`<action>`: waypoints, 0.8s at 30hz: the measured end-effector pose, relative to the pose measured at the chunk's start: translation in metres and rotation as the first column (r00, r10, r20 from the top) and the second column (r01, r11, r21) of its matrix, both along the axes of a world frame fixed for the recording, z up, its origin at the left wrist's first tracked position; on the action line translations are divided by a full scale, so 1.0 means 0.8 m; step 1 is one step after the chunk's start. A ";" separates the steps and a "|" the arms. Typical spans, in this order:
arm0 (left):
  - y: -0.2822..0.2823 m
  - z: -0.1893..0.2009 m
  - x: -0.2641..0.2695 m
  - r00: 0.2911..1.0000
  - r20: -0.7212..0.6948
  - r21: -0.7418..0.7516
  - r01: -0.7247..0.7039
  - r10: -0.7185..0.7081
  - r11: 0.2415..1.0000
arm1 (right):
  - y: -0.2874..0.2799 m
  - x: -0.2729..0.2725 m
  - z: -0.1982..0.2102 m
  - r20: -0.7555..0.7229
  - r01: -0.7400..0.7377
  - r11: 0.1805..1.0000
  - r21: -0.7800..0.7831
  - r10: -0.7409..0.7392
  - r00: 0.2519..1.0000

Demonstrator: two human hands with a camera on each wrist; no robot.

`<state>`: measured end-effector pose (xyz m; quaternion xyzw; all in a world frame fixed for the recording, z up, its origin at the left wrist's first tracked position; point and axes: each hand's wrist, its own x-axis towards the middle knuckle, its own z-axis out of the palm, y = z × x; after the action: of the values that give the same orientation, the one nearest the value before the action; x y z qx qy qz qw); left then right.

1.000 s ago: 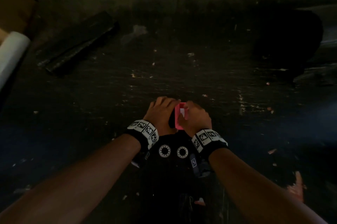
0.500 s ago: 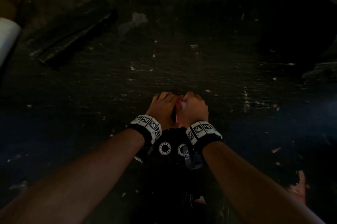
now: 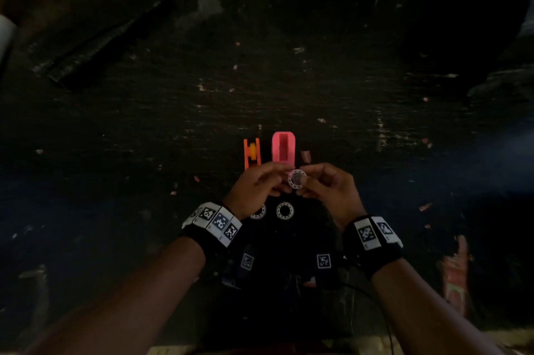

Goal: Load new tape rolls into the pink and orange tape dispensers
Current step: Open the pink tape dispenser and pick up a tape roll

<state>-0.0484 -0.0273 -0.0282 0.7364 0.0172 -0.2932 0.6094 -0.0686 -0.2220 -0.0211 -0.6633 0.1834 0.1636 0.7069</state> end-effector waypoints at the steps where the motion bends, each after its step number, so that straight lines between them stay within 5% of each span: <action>1: -0.004 -0.001 -0.009 0.995 -0.092 -0.058 -0.044 0.039 0.997 | 0.000 -0.006 0.000 -0.005 -0.010 1.000 0.023 0.010 1.000; 4: -0.013 -0.004 -0.026 0.972 -0.202 -0.124 -0.148 0.121 0.981 | -0.002 -0.016 -0.004 -0.014 -0.024 0.999 0.021 0.024 1.000; 10: -0.012 -0.011 -0.037 0.965 -0.206 -0.173 -0.197 0.160 0.965 | 0.000 -0.018 -0.012 -0.018 -0.046 0.995 -0.084 0.045 0.999; 16: -0.004 -0.008 -0.030 0.965 -0.176 -0.149 -0.223 0.196 0.963 | 0.002 -0.016 -0.004 -0.038 0.003 1.000 -0.030 -0.004 0.999; 18: -0.002 -0.007 -0.026 0.957 -0.183 -0.133 -0.252 0.226 0.959 | -0.003 -0.014 -0.009 -0.029 0.038 0.989 -0.140 -0.043 0.999; 21: 0.007 -0.008 -0.022 0.956 -0.124 -0.091 -0.277 0.265 0.956 | -0.021 -0.012 -0.029 0.021 -0.045 0.794 -0.606 0.073 0.997; 24: 0.020 -0.013 -0.022 0.963 -0.041 -0.001 -0.267 0.266 0.964 | -0.036 -0.021 -0.042 -0.036 -0.146 0.550 -0.822 0.206 0.978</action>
<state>-0.0659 -0.0116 -0.0385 0.7195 0.1275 -0.2235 0.6450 -0.0856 -0.2512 -0.0550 -0.9349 0.1481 0.1080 0.3039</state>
